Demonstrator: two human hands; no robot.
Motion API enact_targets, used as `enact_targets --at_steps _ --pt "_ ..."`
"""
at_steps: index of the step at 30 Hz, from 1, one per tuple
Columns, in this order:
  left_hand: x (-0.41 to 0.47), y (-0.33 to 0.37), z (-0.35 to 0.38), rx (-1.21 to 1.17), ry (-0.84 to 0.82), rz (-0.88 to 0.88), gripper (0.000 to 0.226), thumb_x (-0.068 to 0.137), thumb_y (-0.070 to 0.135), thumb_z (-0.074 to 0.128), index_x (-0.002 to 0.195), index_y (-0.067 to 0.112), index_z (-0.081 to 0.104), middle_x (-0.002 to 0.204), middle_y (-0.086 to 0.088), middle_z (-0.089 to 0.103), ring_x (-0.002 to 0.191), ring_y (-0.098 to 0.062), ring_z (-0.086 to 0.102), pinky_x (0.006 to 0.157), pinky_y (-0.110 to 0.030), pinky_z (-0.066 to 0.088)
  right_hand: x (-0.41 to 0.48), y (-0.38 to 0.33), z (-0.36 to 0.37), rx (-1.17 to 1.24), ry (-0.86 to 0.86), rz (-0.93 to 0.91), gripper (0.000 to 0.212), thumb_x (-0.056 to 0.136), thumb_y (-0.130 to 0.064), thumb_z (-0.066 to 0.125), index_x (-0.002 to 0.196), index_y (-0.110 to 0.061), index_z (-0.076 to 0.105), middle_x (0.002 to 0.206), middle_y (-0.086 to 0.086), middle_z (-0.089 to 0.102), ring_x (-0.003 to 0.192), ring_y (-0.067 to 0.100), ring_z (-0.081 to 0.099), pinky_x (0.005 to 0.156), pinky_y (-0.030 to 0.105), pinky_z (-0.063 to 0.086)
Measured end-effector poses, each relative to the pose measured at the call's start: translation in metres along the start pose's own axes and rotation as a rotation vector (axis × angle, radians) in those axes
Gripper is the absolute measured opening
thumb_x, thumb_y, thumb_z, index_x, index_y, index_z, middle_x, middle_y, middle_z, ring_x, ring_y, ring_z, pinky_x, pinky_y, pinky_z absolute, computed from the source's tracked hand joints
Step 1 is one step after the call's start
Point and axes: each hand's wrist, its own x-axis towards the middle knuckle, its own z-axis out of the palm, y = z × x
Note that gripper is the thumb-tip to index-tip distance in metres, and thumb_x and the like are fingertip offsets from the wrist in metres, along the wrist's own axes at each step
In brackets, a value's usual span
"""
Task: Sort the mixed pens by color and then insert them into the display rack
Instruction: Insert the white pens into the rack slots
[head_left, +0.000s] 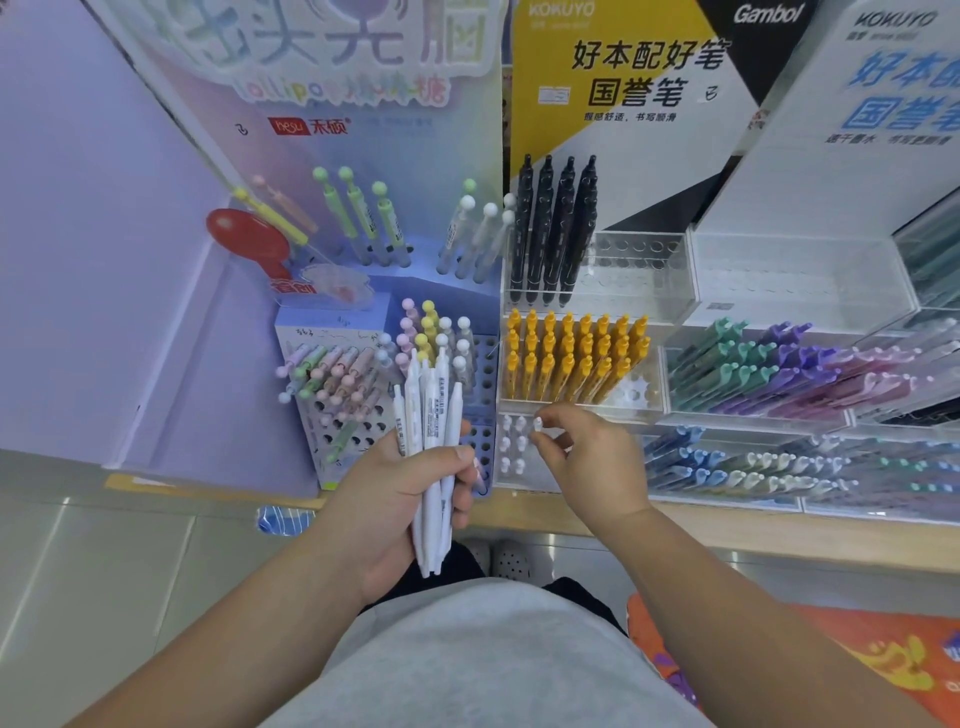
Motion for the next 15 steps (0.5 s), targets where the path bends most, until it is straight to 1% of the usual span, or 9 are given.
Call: enact_targets --at_steps 2,3,5,7,8,9,11,13,15 --pt "0.000 0.003 -0.003 0.031 -0.033 -0.007 0.041 0.071 0.005 0.078 0.110 0.005 0.065 0.069 -0.011 0.061 0.054 -0.020 0.052 0.050 -0.031 0.047 0.000 -0.001 0.002 -0.020 -0.003 0.033 0.017 0.085 -0.022 0.076 0.102 -0.020 0.073 0.089 -0.002 0.075 0.069 0.018 0.069 0.059 0.026 0.051" --pt "-0.001 0.005 -0.005 0.041 -0.058 -0.011 0.040 0.072 0.005 0.077 0.110 0.005 0.064 0.069 -0.012 0.060 0.053 -0.021 0.051 0.050 -0.031 0.046 0.000 -0.001 0.002 -0.025 -0.009 0.048 0.018 0.086 -0.023 0.075 0.103 -0.020 0.073 0.090 -0.002 0.075 0.070 0.017 0.069 0.060 0.026 0.051" --pt "-0.002 0.009 -0.009 0.046 -0.103 -0.030 0.039 0.073 0.012 0.068 0.111 0.004 0.064 0.069 -0.012 0.059 0.053 -0.021 0.050 0.049 -0.031 0.045 -0.002 -0.005 0.001 -0.025 -0.026 0.070 0.019 0.086 -0.024 0.075 0.104 -0.019 0.072 0.094 -0.004 0.074 0.070 0.011 0.066 0.059 0.021 0.046" --pt "-0.003 0.013 -0.012 0.056 -0.147 -0.059 0.040 0.073 0.012 0.066 0.112 0.004 0.063 0.071 -0.014 0.059 0.053 -0.021 0.051 0.050 -0.031 0.044 -0.006 -0.011 -0.005 -0.020 -0.043 0.115 0.020 0.087 -0.026 0.075 0.105 -0.020 0.070 0.096 -0.008 0.072 0.067 0.004 0.060 0.057 0.012 0.039" --pt "-0.003 0.015 -0.014 0.064 -0.170 -0.064 0.037 0.074 0.012 0.066 0.110 0.004 0.063 0.071 -0.014 0.060 0.053 -0.022 0.051 0.051 -0.031 0.044 -0.008 -0.016 -0.010 -0.008 -0.039 0.152 0.020 0.087 -0.028 0.075 0.105 -0.021 0.070 0.094 -0.010 0.070 0.065 0.003 0.059 0.057 0.011 0.039" --pt "-0.004 0.017 -0.015 0.070 -0.193 -0.063 0.033 0.074 0.011 0.066 0.106 0.005 0.063 0.072 -0.015 0.060 0.053 -0.022 0.051 0.051 -0.031 0.043 -0.010 -0.023 -0.016 0.022 -0.025 0.203 0.019 0.087 -0.030 0.074 0.104 -0.022 0.070 0.090 -0.012 0.069 0.065 0.003 0.060 0.057 0.013 0.042" --pt "-0.003 0.020 -0.017 0.103 -0.224 -0.052 0.026 0.075 0.011 0.067 0.099 0.005 0.062 0.072 -0.016 0.062 0.053 -0.023 0.051 0.052 -0.032 0.042 -0.010 -0.043 -0.031 0.182 -0.013 0.349 0.013 0.088 -0.032 0.073 0.096 -0.023 0.071 0.080 -0.011 0.069 0.066 0.006 0.064 0.063 0.023 0.051" --pt "-0.001 0.021 -0.019 0.161 -0.244 -0.037 0.025 0.075 0.013 0.068 0.098 0.004 0.061 0.073 -0.017 0.064 0.053 -0.023 0.053 0.053 -0.032 0.043 -0.010 -0.071 -0.049 0.466 -0.034 0.462 0.009 0.090 -0.029 0.071 0.089 -0.020 0.072 0.076 -0.004 0.071 0.065 0.010 0.067 0.065 0.032 0.055" --pt "0.000 0.022 -0.019 0.247 -0.268 -0.009 0.022 0.078 0.011 0.071 0.097 0.005 0.063 0.076 -0.018 0.068 0.054 -0.023 0.056 0.053 -0.032 0.045 -0.010 -0.100 -0.069 0.702 -0.064 0.497 0.009 0.091 -0.024 0.070 0.087 -0.016 0.073 0.079 0.002 0.073 0.064 0.011 0.067 0.062 0.029 0.054"
